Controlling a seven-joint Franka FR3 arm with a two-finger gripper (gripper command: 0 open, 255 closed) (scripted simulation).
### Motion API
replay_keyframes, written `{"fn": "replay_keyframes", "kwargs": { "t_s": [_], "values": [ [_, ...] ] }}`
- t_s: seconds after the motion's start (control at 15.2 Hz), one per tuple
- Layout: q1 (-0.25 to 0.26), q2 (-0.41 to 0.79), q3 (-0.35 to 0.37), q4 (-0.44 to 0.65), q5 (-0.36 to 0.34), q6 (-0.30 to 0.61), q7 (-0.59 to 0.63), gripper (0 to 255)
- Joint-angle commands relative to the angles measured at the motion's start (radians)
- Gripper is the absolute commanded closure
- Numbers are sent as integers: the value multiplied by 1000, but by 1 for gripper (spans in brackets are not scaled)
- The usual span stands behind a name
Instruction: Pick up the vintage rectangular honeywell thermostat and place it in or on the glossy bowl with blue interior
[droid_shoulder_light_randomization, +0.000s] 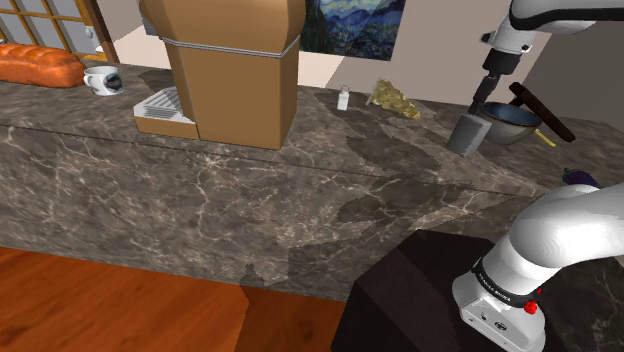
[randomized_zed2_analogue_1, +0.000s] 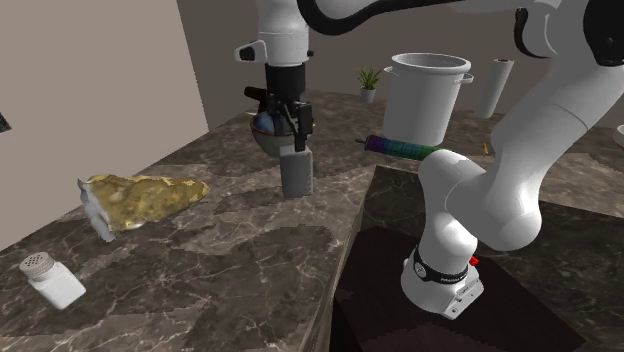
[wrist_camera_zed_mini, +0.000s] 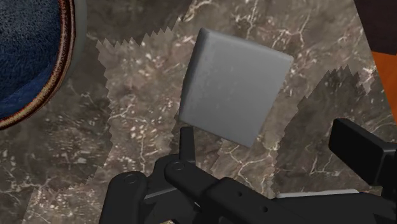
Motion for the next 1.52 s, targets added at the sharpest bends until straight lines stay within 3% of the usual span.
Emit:
{"fn": "replay_keyframes", "kwargs": {
  "t_s": [0.0, 0.46, 0.99, 1.06, 1.45],
  "values": [
    [-1, 22, -24, 4, -6, 26, -22, 0],
    [-6, 22, -37, -83, -16, 113, -19, 0],
    [-6, 22, -37, -83, -16, 113, -19, 0],
    [-6, 22, -37, -83, -16, 113, -19, 255],
    [-6, 22, -37, -83, -16, 113, -19, 255]
  ]
}}
